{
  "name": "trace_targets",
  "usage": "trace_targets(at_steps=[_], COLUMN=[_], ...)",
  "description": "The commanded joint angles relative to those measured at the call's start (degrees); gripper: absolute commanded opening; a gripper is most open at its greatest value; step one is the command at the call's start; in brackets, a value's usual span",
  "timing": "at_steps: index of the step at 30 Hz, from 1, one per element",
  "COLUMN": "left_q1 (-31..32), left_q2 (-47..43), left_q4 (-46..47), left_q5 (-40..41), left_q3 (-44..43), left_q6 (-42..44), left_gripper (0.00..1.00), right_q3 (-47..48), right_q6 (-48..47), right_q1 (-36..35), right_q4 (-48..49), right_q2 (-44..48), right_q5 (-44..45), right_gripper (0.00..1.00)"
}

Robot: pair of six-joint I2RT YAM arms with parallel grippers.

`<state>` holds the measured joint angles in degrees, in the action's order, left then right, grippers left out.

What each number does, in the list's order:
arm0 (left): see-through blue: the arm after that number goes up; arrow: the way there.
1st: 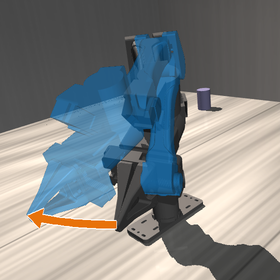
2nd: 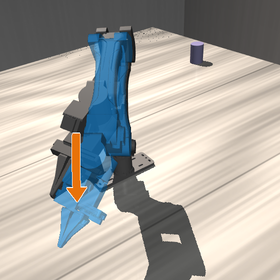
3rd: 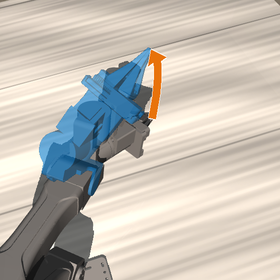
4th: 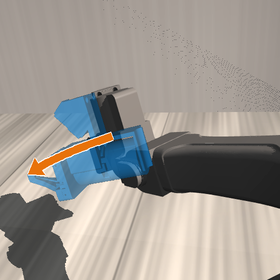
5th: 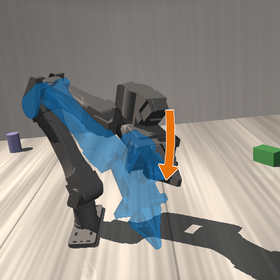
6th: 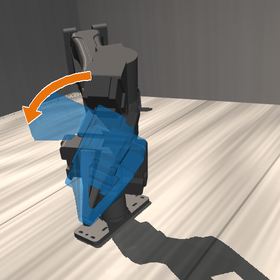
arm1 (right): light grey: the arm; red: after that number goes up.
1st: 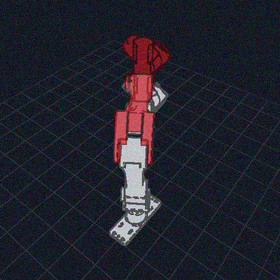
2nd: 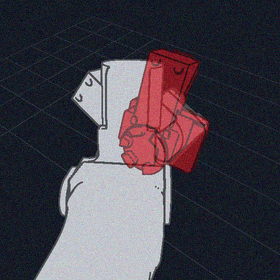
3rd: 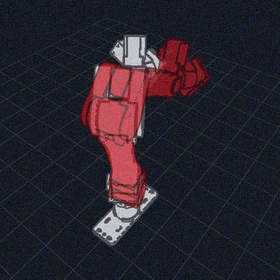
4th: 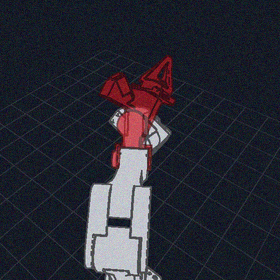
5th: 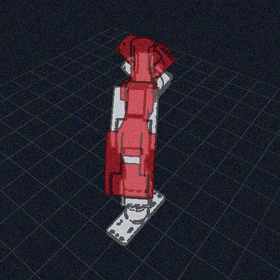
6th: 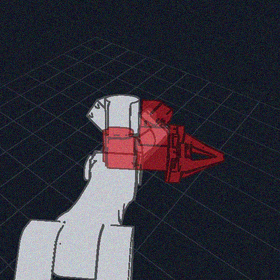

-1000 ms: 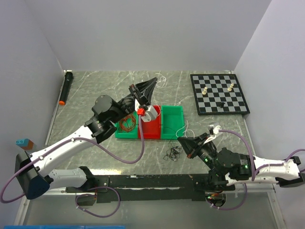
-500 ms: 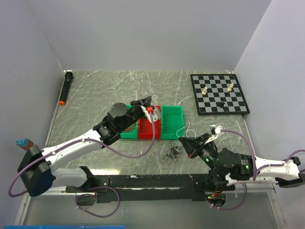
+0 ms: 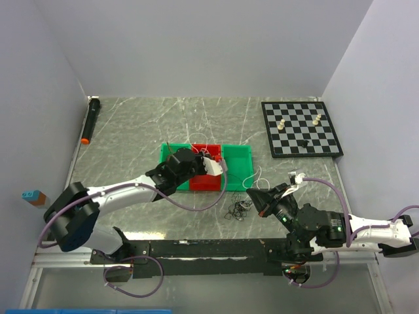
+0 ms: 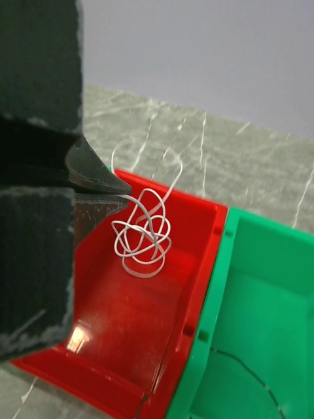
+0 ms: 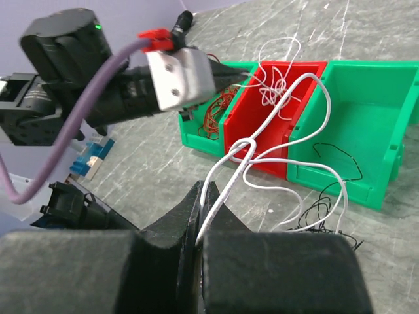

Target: Untangle the cables

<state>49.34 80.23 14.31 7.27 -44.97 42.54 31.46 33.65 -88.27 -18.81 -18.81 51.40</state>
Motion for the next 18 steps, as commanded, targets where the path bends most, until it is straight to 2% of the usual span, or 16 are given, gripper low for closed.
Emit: trace_targets(at_steps=[1, 11, 12, 18], left_q1=[0.93, 2.07, 2.07, 2.07], left_q2=[3.17, 9.68, 10.12, 12.32], left_q4=[-0.77, -0.59, -0.94, -1.99], left_q5=[-1.73, -2.26, -2.43, -2.08], left_q3=[-3.37, -6.97, -7.76, -10.57], left_q6=[-4.13, -8.7, -9.32, -12.22], left_gripper=[0.01, 0.01, 0.02, 0.26], right_q3=[-0.17, -1.49, -1.58, -1.58], right_q6=[0.98, 2.03, 2.03, 1.6], right_q1=[-0.41, -0.41, -0.41, -0.41], right_q4=[-1.23, -2.99, -3.08, -3.43], right_q2=[0.79, 4.21, 4.31, 4.48], right_q5=[1.6, 2.48, 2.57, 2.57], right_gripper=[0.0, 0.0, 0.0, 0.0])
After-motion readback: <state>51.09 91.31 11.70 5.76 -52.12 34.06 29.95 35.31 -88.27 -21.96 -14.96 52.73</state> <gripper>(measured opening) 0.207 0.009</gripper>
